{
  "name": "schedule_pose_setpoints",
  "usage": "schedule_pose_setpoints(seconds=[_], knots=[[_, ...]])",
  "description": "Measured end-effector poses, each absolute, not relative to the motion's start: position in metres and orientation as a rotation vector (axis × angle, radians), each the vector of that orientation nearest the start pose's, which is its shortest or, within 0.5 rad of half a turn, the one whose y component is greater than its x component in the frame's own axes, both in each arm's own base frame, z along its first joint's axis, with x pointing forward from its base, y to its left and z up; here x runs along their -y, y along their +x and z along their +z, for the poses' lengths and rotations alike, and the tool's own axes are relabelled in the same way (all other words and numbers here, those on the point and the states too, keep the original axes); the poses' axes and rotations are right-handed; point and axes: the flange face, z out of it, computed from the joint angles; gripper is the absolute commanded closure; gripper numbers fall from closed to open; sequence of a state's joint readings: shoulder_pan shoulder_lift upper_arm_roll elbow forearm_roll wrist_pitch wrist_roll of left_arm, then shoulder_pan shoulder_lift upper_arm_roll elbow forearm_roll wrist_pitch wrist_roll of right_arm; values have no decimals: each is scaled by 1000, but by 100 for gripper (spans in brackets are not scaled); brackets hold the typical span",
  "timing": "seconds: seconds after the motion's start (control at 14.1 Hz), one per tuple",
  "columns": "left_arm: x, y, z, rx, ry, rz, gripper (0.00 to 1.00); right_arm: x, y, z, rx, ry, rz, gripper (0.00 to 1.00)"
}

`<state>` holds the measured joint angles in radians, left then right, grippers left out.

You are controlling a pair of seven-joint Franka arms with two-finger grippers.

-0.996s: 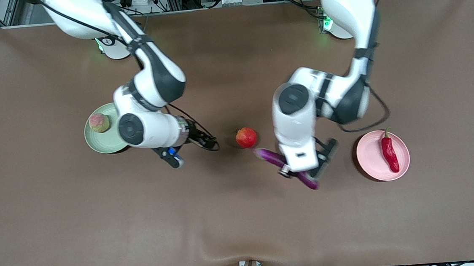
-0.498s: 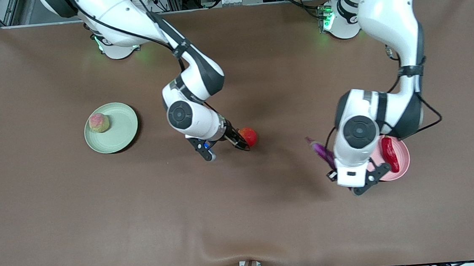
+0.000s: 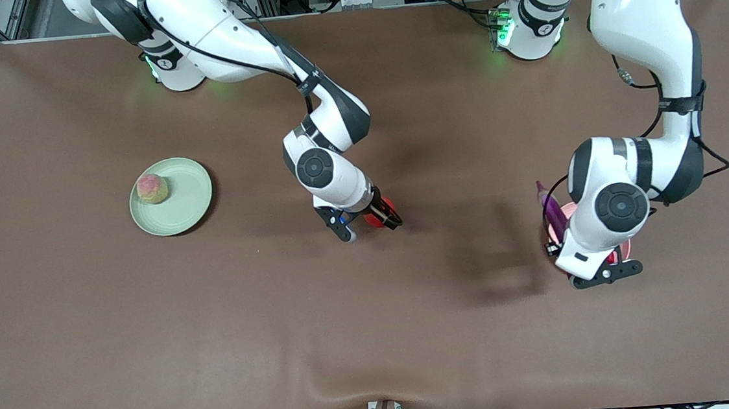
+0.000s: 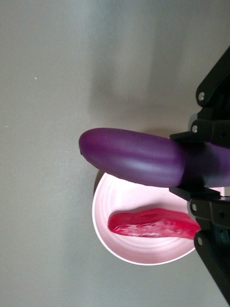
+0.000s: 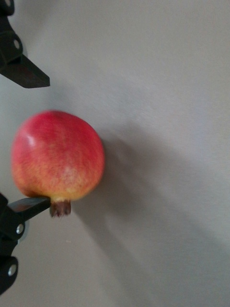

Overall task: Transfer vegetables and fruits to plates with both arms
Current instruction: 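Carry the eggplant to the pink plate while the right gripper grasps the apple, then lower the eggplant onto the pink plate while the right gripper places the apple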

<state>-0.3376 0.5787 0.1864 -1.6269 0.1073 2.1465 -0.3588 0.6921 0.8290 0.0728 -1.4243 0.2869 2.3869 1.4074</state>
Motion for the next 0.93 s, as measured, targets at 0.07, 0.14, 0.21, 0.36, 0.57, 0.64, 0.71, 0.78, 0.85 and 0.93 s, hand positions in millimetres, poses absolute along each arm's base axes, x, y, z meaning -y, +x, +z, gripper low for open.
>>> schedule_pose_setpoints(seconds=[0.07,0.14,0.21,0.36,0.57,0.64,0.71,0.78,0.85,0.93], knots=[[103,668,279,106,-2949,-5,100,-507,539,210,-1176,-2673,203,82],[92,664,273,18,-2958,-13,100,-508,537,209,-1145,-2706,175,100],[79,661,266,-62,-2961,-14,100,-510,537,211,-1126,-2722,158,100],[64,656,255,-171,-2960,-5,100,-507,539,210,-1131,-2742,167,100],[65,650,241,-223,-2958,26,100,-475,561,223,-1167,-2850,305,100],[67,648,238,-229,-2958,36,100,-460,573,234,-1152,-2888,363,100],[69,647,234,-234,-2957,42,100,-442,584,247,-1117,-2923,419,100],[70,647,231,-238,-2958,38,100,-423,593,262,-1059,-2959,474,100],[70,648,227,-241,-2958,26,100,-402,600,278,-989,-2994,532,100],[71,649,222,-245,-2958,9,100,-379,605,296,-921,-3025,597,100]])
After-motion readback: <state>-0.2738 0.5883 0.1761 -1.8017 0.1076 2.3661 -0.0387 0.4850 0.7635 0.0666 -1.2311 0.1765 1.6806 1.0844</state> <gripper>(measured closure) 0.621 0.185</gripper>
